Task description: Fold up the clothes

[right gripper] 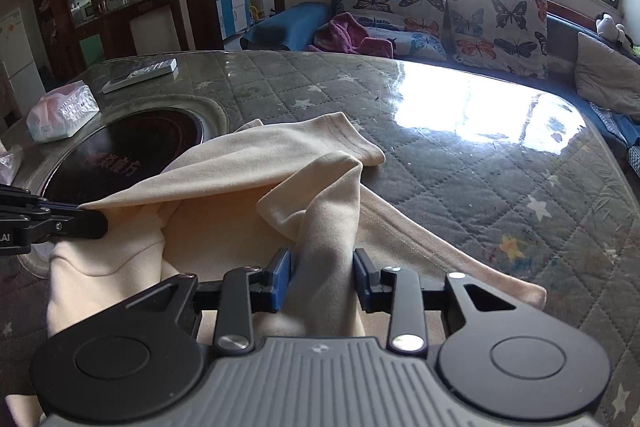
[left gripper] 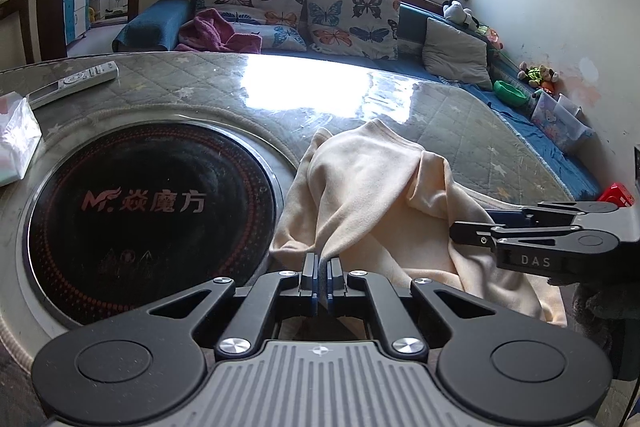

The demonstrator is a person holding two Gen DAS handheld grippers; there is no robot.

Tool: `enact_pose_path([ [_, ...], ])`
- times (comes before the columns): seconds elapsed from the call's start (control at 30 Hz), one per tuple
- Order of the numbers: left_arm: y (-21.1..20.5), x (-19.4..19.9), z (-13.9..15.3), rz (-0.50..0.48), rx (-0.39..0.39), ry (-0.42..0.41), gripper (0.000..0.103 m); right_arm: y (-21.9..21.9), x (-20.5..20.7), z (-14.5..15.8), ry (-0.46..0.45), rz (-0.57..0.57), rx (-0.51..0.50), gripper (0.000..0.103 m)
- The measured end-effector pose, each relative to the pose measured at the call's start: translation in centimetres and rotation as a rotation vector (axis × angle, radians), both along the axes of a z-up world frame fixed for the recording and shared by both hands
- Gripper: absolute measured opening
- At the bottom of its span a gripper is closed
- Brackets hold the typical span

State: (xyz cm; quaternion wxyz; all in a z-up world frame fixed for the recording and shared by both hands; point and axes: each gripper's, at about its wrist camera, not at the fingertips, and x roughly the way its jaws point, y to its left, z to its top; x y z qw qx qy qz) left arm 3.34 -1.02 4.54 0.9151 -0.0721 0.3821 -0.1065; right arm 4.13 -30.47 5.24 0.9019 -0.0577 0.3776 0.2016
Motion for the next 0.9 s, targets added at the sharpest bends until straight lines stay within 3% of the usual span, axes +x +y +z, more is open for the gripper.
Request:
enact_pose_path([
  [0.3,-0.4,-1.5,0.2,0.013,0.001,-0.005,0.005,0.0,-3.5,0.8,-0.024,0.017,0.008,0.061],
  [0.6,-1.1,-1.6,0.6,0.013,0.041,-0.019,0.008,-0.6,-4.5,0.4,-0.015,-0.018,0.029,0.061],
  [0.9,-2.4,-1.9,0.6,0.004,0.128,-0.051,0.023,-0.4,-5.4,0.5,-0.026,-0.028,0.041,0.063],
])
